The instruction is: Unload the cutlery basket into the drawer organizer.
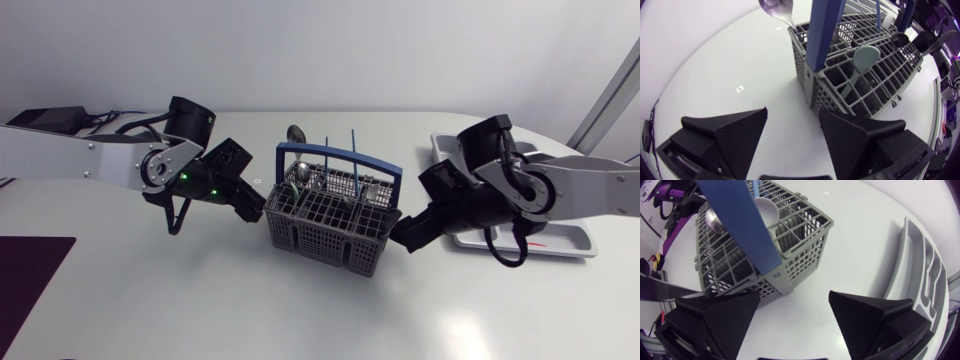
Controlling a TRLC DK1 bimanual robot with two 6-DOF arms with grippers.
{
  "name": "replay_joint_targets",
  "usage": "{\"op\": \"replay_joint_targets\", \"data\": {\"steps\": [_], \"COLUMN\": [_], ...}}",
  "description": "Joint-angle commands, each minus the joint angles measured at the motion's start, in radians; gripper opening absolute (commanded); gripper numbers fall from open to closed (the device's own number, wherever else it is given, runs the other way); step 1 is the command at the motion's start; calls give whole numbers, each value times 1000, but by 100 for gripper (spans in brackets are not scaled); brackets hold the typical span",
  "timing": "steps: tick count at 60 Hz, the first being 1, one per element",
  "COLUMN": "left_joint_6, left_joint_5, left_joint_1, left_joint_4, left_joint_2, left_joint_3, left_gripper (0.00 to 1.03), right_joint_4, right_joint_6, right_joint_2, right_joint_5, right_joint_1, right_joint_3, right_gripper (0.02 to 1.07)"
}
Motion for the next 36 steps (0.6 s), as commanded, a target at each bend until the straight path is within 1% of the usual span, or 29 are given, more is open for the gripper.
{"op": "replay_joint_targets", "data": {"steps": [1, 15, 20, 28, 36], "left_joint_6": [35, 47, 47, 47, 52], "left_joint_5": [36, 30, 28, 25, 25], "left_joint_1": [-40, -33, -30, -7, 30], "left_joint_4": [-2, -2, -3, -2, -2], "left_joint_2": [-41, -76, -75, -79, -84], "left_joint_3": [-49, -79, -77, -72, -68], "left_gripper": [78, 78, 78, 79, 79], "right_joint_4": [60, 67, 63, 61, 61], "right_joint_6": [27, 53, 53, 44, 5], "right_joint_2": [62, 174, 195, 175, 83], "right_joint_5": [-18, -15, 3, 8, 23], "right_joint_1": [4, 14, 16, 0, -29], "right_joint_3": [97, 235, 258, 229, 154], "right_gripper": [101, 101, 101, 101, 102]}}
